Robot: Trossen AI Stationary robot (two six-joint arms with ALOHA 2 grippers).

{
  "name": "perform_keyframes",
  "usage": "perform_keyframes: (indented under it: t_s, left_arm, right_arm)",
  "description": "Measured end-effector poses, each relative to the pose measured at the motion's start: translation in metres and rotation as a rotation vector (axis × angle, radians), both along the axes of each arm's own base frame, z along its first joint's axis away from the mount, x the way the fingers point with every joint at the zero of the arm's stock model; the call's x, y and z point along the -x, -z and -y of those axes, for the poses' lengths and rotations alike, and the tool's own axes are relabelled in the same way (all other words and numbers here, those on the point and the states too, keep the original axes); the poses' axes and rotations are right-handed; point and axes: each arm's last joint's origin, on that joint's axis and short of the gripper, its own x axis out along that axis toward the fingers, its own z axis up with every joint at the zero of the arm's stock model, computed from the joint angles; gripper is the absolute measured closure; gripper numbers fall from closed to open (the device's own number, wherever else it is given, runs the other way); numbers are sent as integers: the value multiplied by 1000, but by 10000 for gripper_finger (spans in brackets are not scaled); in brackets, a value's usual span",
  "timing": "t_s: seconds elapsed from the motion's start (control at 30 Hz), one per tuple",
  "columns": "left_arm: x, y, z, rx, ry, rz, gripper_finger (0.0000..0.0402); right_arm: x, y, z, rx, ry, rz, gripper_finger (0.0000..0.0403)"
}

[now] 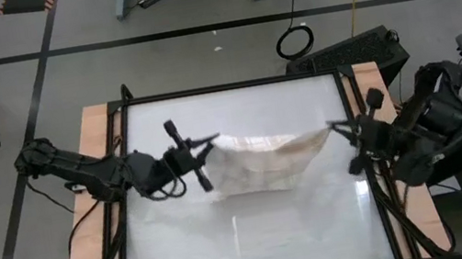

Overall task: Roll towel
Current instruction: Roll the white towel

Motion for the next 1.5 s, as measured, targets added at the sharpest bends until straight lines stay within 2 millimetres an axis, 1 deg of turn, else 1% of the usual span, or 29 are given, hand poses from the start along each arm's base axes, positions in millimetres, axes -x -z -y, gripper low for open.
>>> perform_keyframes:
  t_s: [0.07,0.17,0.23,0.33,0.4,0.5,0.6,0.7,0.8,0.9,0.97,1.07,1.2,1.27,1.37,1.5]
  left_arm:
    - [-2,-6,-11,-56,-46,27,388]
    - [-5,-12,-35,-106,-130,57,388]
    - [-5,-16,-53,-125,-152,72,388]
    - [-6,-20,-77,-117,-93,128,388]
    - [-5,-23,-91,-94,-51,156,388]
    - [-4,-28,-106,-92,-6,190,388]
    - [-1,-34,-118,-111,-6,206,388]
    - [4,-40,-135,-128,-40,244,388]
    - [9,-42,-151,-125,-60,273,389]
    - [12,-39,-167,-66,-62,266,389]
    - [13,-33,-174,8,-30,238,389]
    - [9,-22,-173,151,81,161,389]
    - [4,-7,-159,328,235,39,389]
    - [4,-4,-148,376,303,-6,389]
    - [8,-7,-125,429,416,-32,389]
    - [17,-12,-94,440,529,-72,389]
  right_arm:
    - [-5,-1,6,112,89,15,401]
    - [-10,-5,19,233,214,17,401]
    - [-10,-9,31,255,280,7,401]
    - [-12,-14,49,215,334,-17,401]
    - [-15,-18,59,145,323,-31,401]
    - [-24,-25,70,75,242,-53,401]
    - [-33,-35,82,106,186,-55,401]
    - [-40,-47,98,166,182,-17,401]
    - [-43,-56,115,197,153,24,401]
    - [-46,-57,133,180,152,43,401]
    - [-48,-51,142,119,133,28,401]
    - [-50,-39,148,-27,71,-8,401]
    - [-52,-26,145,-197,-10,-68,401]
    - [-52,-24,141,-256,-52,-73,401]
    - [-50,-24,134,-333,-127,-63,401]
    - [-48,-25,123,-439,-253,-45,401]
